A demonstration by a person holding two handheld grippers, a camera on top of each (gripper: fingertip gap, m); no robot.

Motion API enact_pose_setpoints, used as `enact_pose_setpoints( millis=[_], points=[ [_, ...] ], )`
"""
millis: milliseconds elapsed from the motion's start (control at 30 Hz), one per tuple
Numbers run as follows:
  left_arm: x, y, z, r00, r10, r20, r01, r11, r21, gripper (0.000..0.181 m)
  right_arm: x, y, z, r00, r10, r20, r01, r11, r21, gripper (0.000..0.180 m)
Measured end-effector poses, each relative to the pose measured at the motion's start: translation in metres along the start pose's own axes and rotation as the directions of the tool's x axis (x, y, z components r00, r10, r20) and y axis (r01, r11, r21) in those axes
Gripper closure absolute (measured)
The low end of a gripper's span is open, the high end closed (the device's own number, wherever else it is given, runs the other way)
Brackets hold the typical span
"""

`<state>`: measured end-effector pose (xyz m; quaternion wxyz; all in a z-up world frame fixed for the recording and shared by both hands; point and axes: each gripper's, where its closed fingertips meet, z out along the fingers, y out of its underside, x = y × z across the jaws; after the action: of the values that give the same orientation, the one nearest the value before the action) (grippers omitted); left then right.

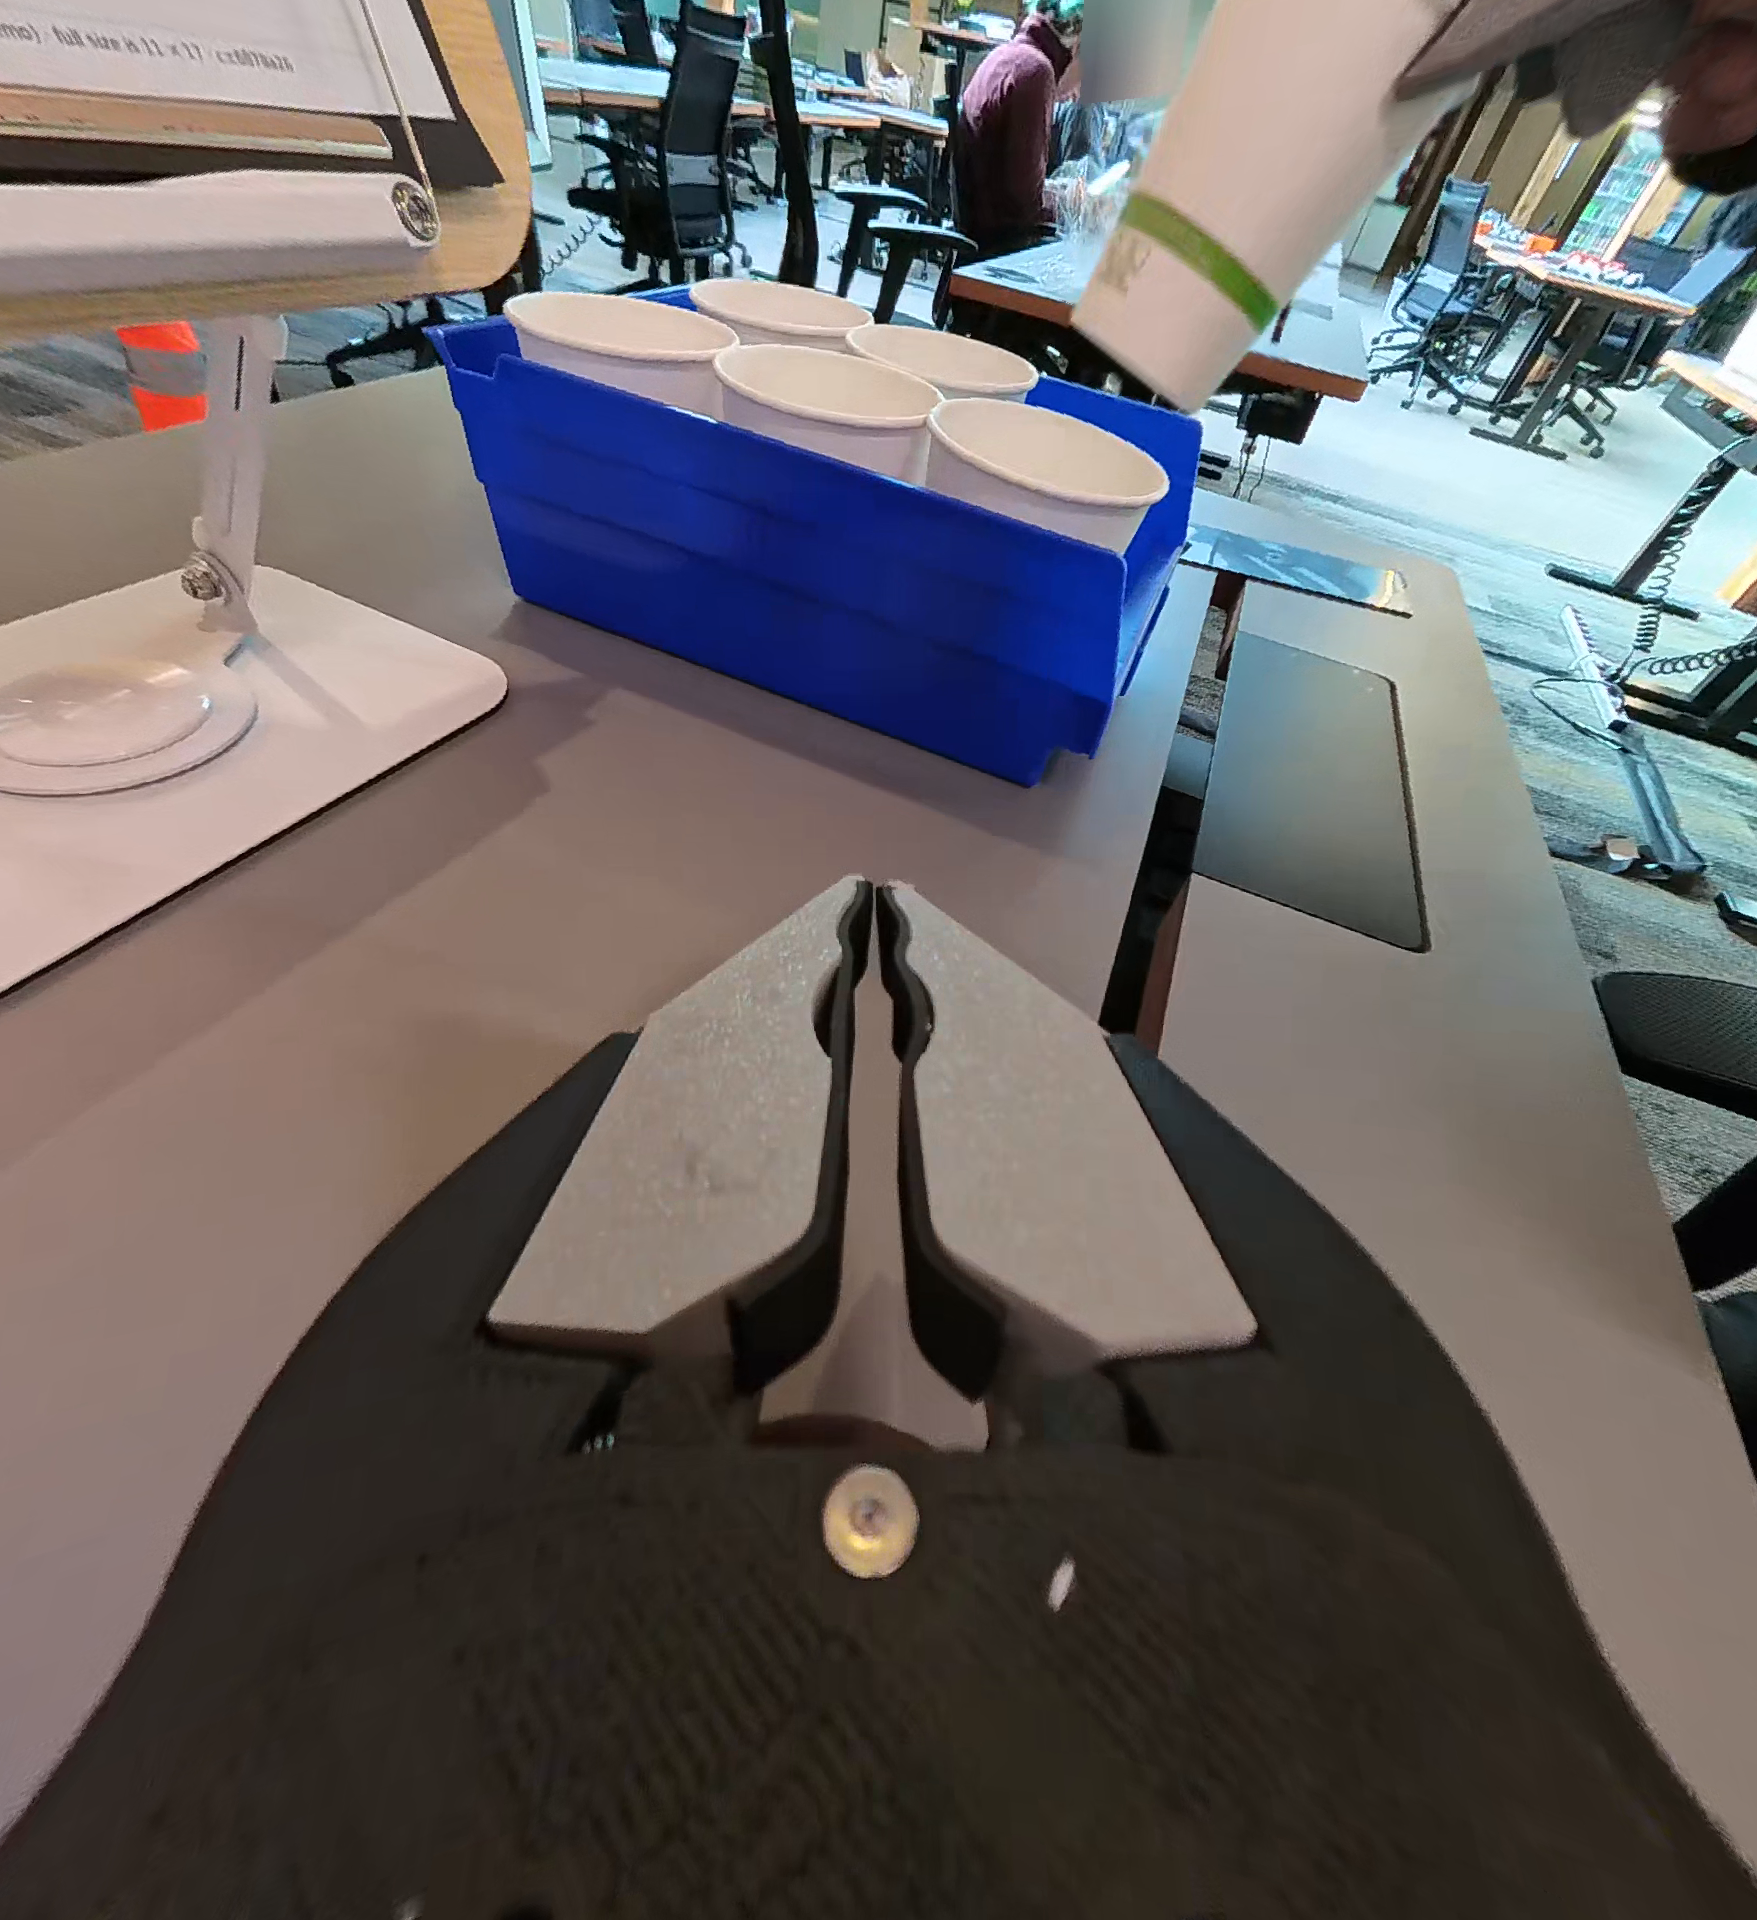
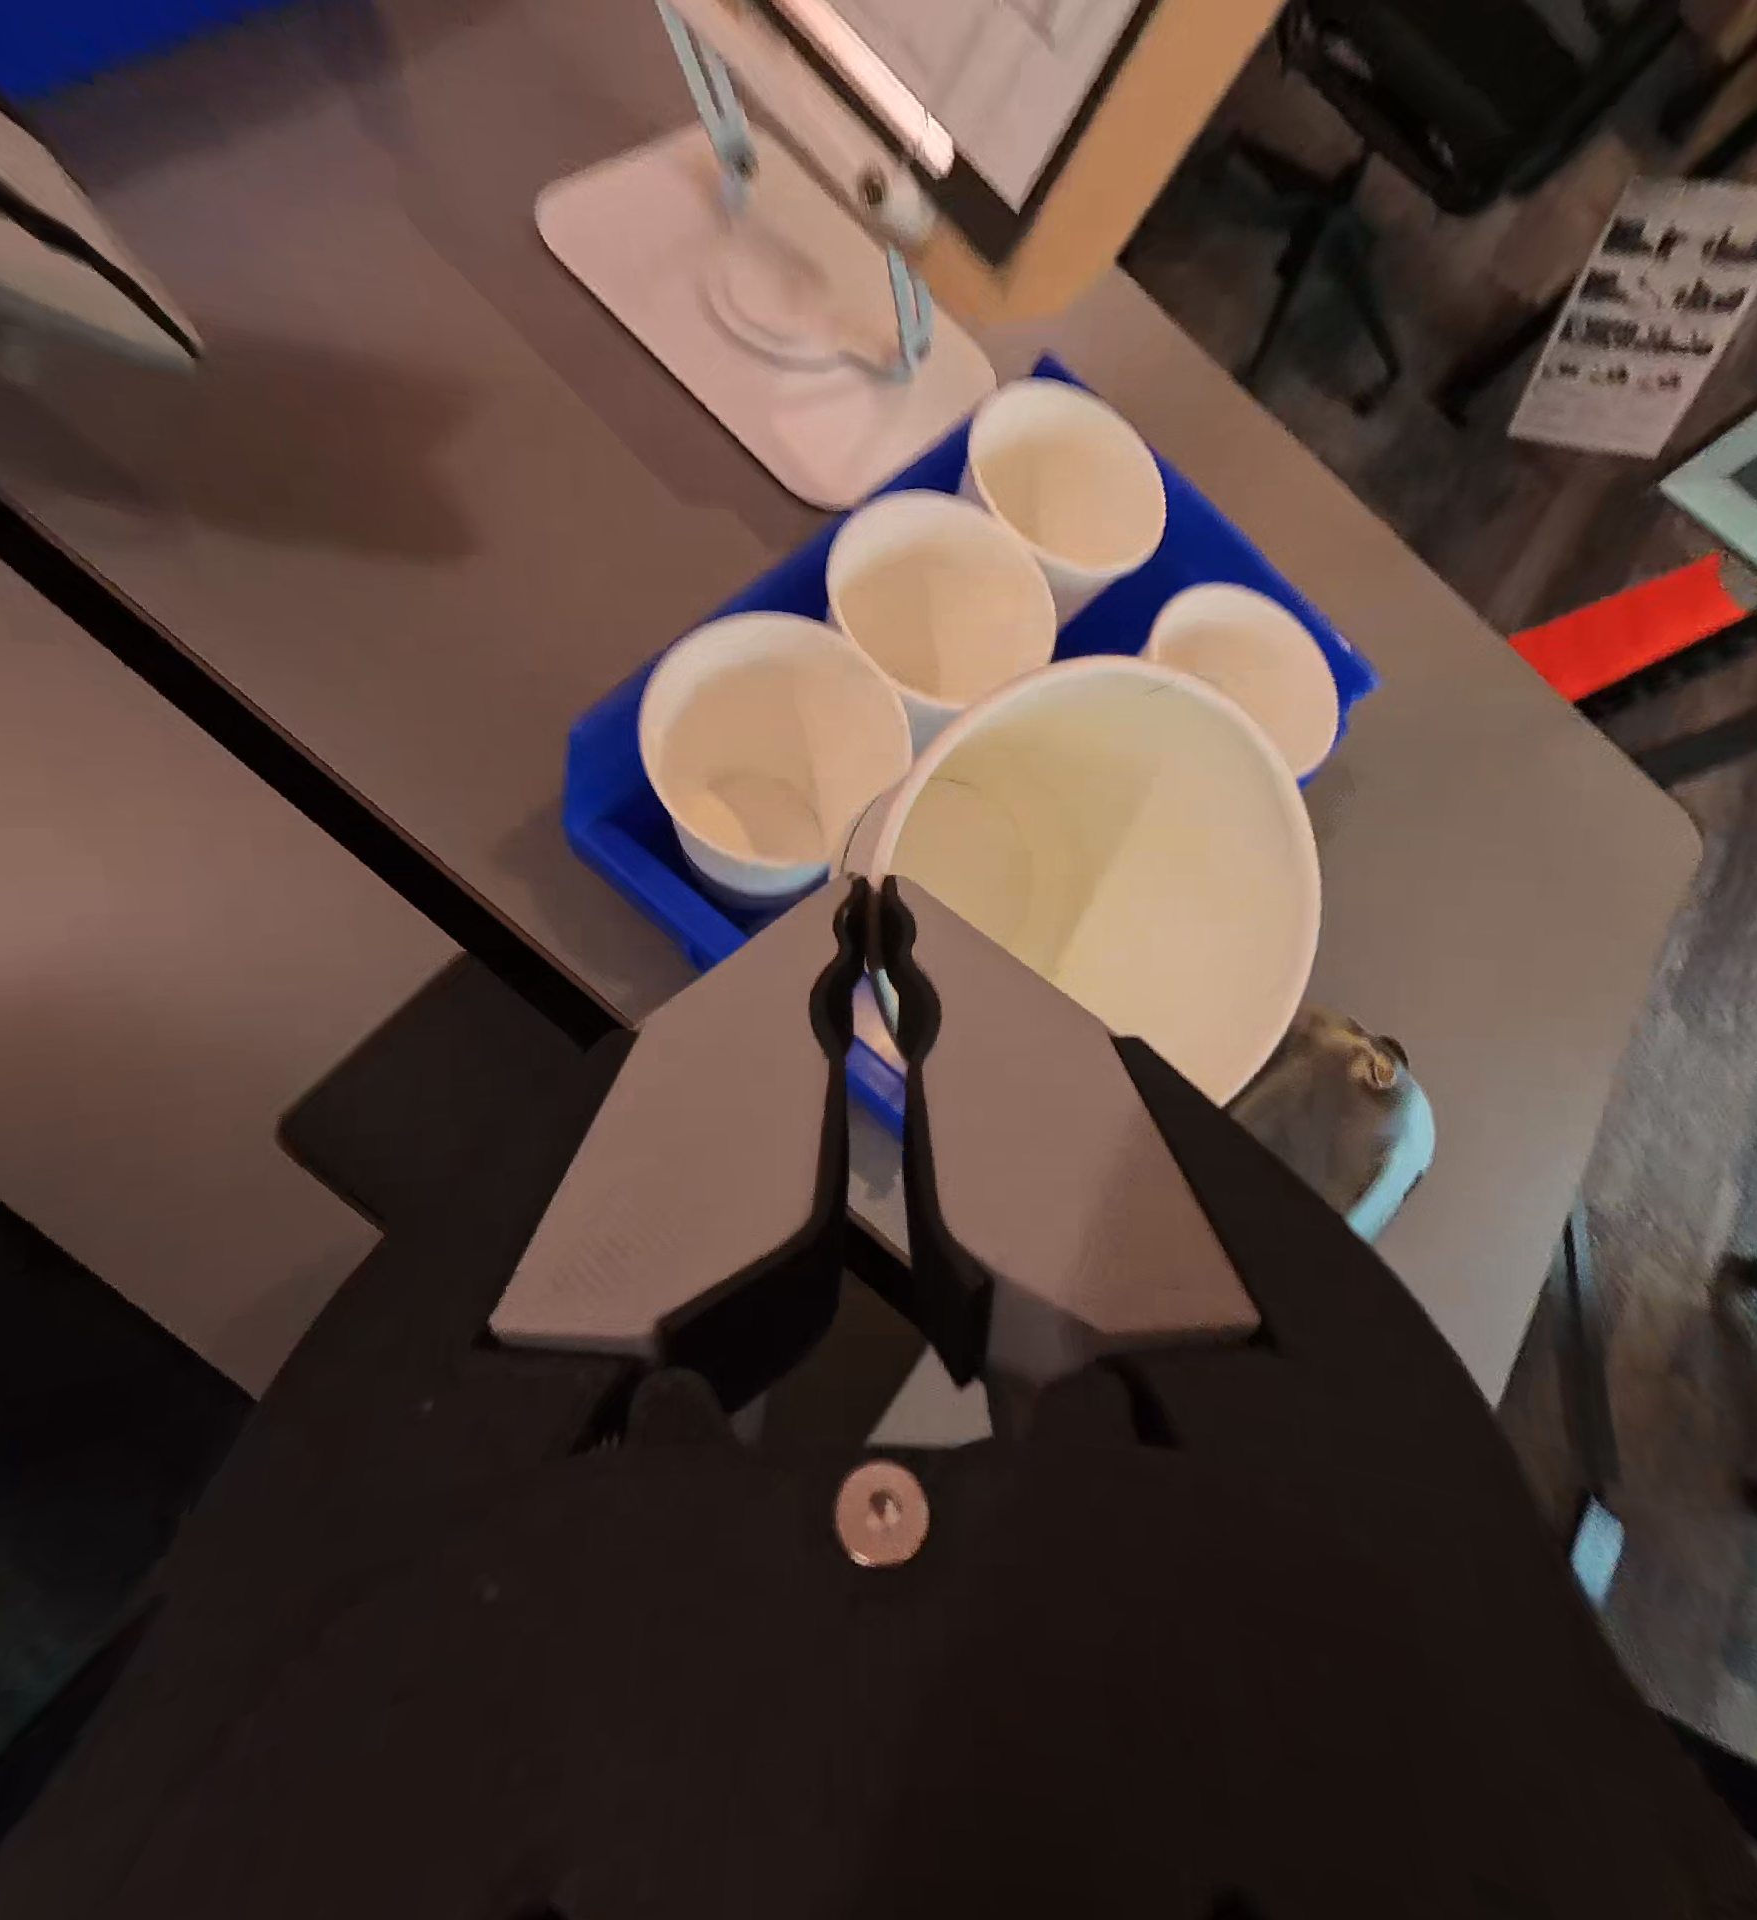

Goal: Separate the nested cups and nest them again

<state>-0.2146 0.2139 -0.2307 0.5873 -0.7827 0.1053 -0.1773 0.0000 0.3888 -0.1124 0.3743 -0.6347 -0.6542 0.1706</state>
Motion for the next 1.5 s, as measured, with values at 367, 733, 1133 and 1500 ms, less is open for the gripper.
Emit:
enact_pose_setpoints(
  millis=[367, 733, 1133, 1500],
  points=[
    [-0.006, 0.007, 0.001, 1.0, -0.031, 0.006, 0.031, 0.999, -0.022, 0.181, 0.004, 0.068, 0.067, 0.995, -0.095, -0.009, 0.088, 0.949, -0.302, 0.18],
    [-0.004, 0.008, 0.001, 1.0, -0.029, -0.007, 0.029, 0.999, -0.028, 0.18, 0.001, 0.077, 0.104, 0.991, 0.031, 0.128, 0.023, 0.918, -0.395, 0.179],
    [-0.002, 0.008, 0.002, 0.999, -0.035, -0.016, 0.034, 0.999, -0.029, 0.18, 0.003, 0.077, 0.092, 0.993, 0.012, 0.118, 0.037, 0.914, -0.403, 0.179],
    [-0.004, 0.007, 0.0, 0.999, -0.046, -0.014, 0.045, 0.999, -0.023, 0.18, 0.007, 0.074, 0.084, 0.994, 0.003, 0.106, 0.041, 0.908, -0.417, 0.173]
  ],
)
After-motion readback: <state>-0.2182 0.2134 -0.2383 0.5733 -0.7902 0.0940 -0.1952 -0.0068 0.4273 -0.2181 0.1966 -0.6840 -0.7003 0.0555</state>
